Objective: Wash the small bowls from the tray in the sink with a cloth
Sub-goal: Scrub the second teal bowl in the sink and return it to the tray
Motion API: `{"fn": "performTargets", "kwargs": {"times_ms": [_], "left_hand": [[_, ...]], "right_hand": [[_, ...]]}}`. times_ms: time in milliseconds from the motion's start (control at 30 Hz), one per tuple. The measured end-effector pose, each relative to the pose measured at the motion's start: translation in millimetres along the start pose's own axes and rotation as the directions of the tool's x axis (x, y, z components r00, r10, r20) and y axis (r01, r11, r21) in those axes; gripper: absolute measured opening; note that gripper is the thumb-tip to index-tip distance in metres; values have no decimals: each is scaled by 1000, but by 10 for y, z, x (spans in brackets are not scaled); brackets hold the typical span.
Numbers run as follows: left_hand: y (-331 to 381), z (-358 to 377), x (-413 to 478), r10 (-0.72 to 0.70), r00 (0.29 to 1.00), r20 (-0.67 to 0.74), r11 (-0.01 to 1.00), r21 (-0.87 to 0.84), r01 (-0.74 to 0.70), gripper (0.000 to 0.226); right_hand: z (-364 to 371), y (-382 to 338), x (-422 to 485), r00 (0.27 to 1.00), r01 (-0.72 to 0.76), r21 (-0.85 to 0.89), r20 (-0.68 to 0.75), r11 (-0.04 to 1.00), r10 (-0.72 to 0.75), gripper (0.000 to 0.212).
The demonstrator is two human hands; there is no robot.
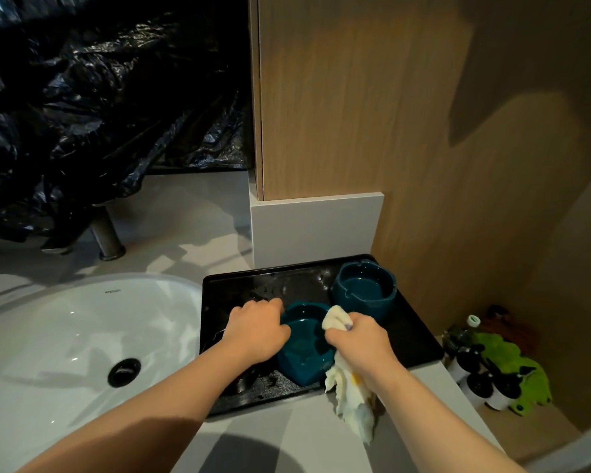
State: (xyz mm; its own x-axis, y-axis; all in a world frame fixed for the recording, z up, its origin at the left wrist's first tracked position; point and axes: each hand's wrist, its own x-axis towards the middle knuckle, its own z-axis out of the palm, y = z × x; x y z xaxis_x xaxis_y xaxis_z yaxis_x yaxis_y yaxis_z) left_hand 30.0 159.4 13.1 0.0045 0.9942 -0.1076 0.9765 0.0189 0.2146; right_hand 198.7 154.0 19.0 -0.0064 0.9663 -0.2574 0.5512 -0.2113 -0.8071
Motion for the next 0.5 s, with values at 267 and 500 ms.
{"fn": "performTargets", "kwargs": {"times_ms": [267,500], "left_hand": [[-34,-47,-48,-10,999,-37,999,-52,8,37],[348,-245,99,-103,991,-88,829,-558,37,17]], "right_hand": [[-67,28,-8,998,17,-5,53,1000,-17,32],[-628,10,91,980,25,-108,-196,994,-46,37]]}}
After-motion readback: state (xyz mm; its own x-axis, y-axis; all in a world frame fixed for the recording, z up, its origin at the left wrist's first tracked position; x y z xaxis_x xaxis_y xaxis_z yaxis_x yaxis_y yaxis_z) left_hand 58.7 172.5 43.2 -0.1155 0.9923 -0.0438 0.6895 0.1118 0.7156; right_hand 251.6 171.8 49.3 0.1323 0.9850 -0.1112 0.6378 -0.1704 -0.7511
